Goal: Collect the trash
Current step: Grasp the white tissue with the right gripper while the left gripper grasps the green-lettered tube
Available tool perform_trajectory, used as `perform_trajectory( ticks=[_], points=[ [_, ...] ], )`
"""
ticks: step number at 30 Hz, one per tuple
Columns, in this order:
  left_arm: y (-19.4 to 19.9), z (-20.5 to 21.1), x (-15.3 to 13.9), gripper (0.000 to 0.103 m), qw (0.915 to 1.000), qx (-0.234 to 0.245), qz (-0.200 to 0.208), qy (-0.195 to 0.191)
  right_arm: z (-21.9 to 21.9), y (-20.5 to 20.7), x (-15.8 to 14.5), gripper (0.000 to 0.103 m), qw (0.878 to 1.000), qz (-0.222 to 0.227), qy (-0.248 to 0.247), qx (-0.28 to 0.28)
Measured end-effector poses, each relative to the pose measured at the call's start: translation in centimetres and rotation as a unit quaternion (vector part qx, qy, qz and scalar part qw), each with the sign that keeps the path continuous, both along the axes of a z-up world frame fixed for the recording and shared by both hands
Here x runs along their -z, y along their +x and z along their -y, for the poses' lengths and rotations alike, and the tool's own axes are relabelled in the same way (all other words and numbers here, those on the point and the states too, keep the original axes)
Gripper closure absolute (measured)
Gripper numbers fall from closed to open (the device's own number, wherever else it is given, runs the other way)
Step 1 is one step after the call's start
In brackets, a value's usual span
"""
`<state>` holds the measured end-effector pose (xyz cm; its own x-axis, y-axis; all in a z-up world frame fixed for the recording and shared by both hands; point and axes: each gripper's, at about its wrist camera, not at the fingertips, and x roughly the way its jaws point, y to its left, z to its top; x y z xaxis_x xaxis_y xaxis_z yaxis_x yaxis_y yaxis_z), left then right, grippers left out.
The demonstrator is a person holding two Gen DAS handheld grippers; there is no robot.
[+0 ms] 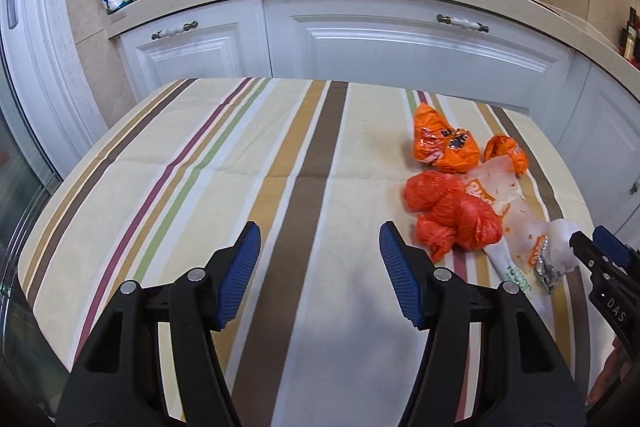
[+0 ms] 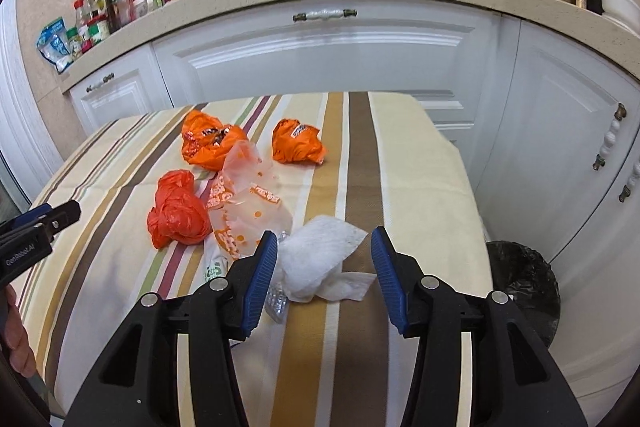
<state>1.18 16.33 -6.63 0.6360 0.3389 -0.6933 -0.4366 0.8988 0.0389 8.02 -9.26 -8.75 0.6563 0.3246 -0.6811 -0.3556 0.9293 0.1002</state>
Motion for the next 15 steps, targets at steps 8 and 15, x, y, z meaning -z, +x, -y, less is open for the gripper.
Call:
perform_trajectory(
  ticks=[8, 15],
  points=[
    [0.3, -0.2, 0.7, 0.043, 0.9999, 0.005, -0.007, -0.012, -0.7, 0.4, 0.9, 0.072, 0.999, -0.028, 0.008, -0.016],
    [0.8, 2.0, 1.0, 0.043, 0.9994, 0.028, -0.007, -0.018, 0.1, -0.1, 0.1, 0.077, 1.0, -0.013, 0.023, -0.014]
  ],
)
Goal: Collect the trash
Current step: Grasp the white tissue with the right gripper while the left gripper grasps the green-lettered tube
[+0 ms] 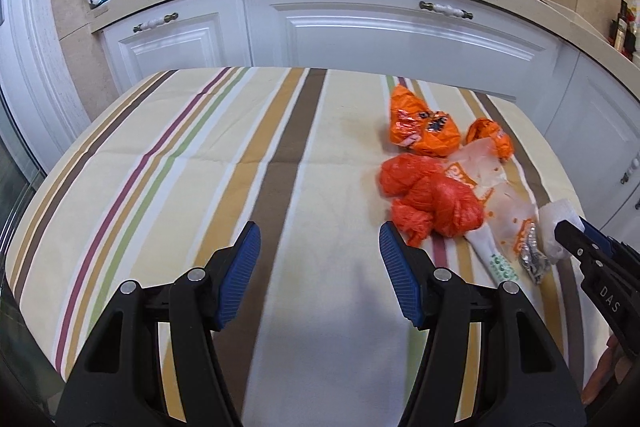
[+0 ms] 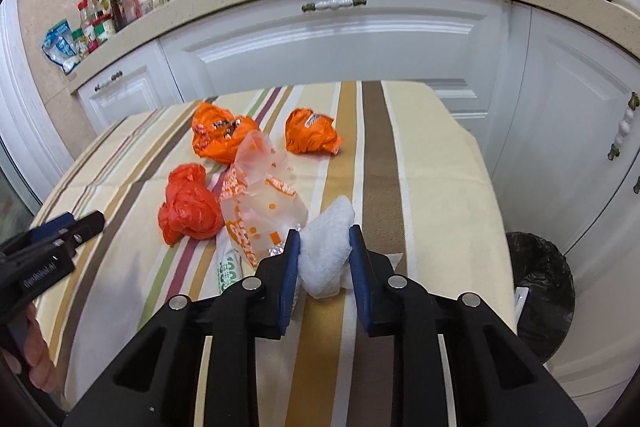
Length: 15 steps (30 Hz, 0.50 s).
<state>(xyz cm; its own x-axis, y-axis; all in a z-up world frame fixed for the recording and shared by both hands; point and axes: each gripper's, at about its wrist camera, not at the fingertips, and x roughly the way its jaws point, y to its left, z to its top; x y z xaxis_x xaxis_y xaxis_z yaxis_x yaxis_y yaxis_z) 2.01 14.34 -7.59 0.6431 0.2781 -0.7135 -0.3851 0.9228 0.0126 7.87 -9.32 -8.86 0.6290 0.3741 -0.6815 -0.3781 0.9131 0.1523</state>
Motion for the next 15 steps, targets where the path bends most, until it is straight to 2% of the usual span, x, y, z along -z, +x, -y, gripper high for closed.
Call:
perform_trajectory(
  ticks=[10, 15],
  points=[
    [0.8, 5.9, 0.3, 0.042, 0.9985, 0.054, -0.003, 0.002, 4.0, -1.1, -1.3, 0.077, 0.999, 0.031, 0.002, 0.031],
    [1.6, 9.3, 1.3, 0.042, 0.9971, 0.073, -0.022, 0.002, 7.0, -1.6, -1.2, 0.077, 0.998, 0.038, 0.006, 0.057]
  ],
)
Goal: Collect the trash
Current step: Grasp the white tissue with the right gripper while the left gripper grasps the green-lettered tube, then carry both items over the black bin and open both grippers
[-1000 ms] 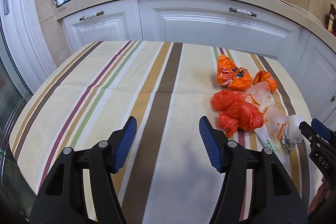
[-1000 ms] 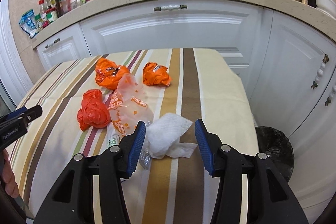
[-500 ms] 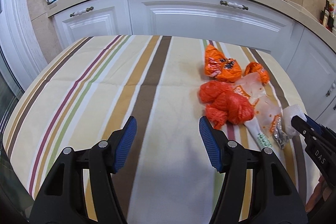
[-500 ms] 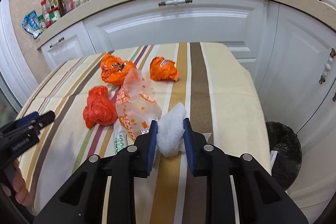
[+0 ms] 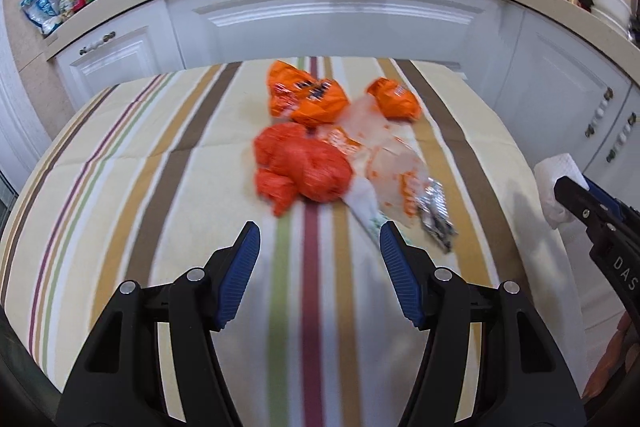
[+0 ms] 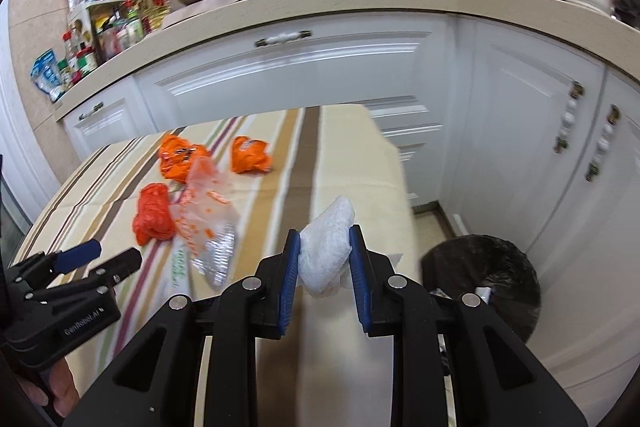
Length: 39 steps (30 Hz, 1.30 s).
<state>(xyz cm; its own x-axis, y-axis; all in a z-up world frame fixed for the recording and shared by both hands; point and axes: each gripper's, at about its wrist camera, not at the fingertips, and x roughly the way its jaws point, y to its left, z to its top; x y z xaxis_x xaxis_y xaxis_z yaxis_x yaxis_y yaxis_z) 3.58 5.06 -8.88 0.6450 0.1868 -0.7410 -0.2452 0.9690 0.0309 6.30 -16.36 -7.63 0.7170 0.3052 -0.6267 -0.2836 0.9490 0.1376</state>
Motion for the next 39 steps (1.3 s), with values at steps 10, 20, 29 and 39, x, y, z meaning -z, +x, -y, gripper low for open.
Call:
perform_trajectory(
  ticks=[10, 20, 29, 39],
  points=[
    [1.5, 4.1, 2.3, 0.042, 0.9993, -0.005, -0.024, 0.028, 5.9, -0.7, 1.2, 0.077, 0.999, 0.003, 0.004, 0.044],
    [1.8, 3.4, 3.2, 0.076, 0.9994, -0.01, -0.03, 0.013, 7.3, -0.7, 2.1, 0.077, 0.999, -0.008, 0.014, 0.049],
    [0.4, 2.8, 3.3, 0.089, 0.999, 0.012, -0.029, 0.032, 6.8, -0.9, 1.9, 0.077, 0.999, -0.005, 0.007, 0.049],
    [-1.7, 1.6, 1.6, 0.09, 0.9994, 0.02, -0.013, 0.027, 5.7, -1.5, 1.2, 0.077, 0.999, 0.002, -0.007, 0.044]
  ],
)
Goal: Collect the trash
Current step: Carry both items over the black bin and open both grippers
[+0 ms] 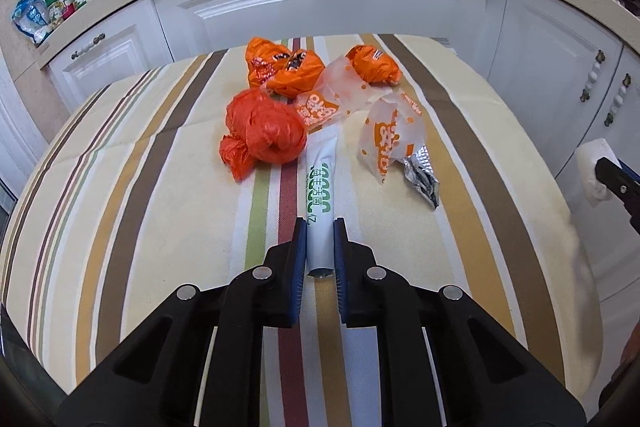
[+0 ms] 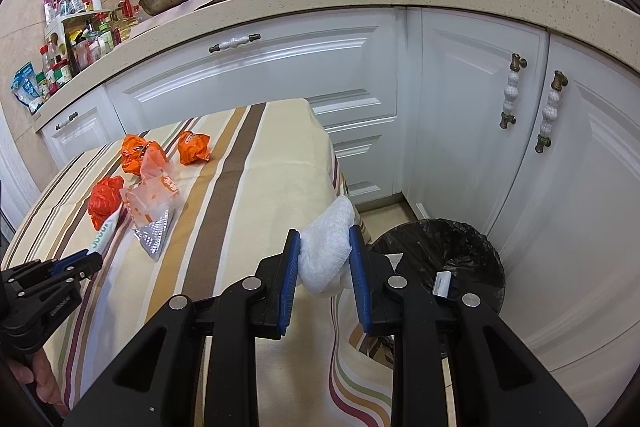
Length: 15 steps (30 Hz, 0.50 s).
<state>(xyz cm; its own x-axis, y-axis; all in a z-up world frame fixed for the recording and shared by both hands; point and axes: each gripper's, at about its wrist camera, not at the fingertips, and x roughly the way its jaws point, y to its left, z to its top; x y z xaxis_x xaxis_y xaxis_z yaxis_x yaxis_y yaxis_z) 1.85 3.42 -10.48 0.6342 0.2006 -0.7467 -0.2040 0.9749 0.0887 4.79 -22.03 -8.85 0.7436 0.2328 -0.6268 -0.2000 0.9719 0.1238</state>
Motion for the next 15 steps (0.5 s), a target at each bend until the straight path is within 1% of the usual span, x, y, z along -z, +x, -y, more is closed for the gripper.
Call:
perform_trajectory(
  ticks=[8, 11, 15],
  points=[
    [-0.9, 1.1, -2.3, 0.09, 0.9991, 0.017, 0.036, 0.014, 0.0, -0.9, -1.0, 0.077, 1.0, 0.017, -0.019, 0.011],
    [-0.7, 1.6, -2.7, 0.09, 0.9989, 0.023, 0.039, 0.009, 0.2, -1.2, -1.2, 0.077, 0.999, 0.025, -0.035, 0.02],
    [-0.2, 2.5, -3.1, 0.09, 0.9984, 0.037, 0.043, 0.005, 0.9, -1.4, -1.5, 0.077, 0.998, 0.029, -0.043, 0.033]
  ],
)
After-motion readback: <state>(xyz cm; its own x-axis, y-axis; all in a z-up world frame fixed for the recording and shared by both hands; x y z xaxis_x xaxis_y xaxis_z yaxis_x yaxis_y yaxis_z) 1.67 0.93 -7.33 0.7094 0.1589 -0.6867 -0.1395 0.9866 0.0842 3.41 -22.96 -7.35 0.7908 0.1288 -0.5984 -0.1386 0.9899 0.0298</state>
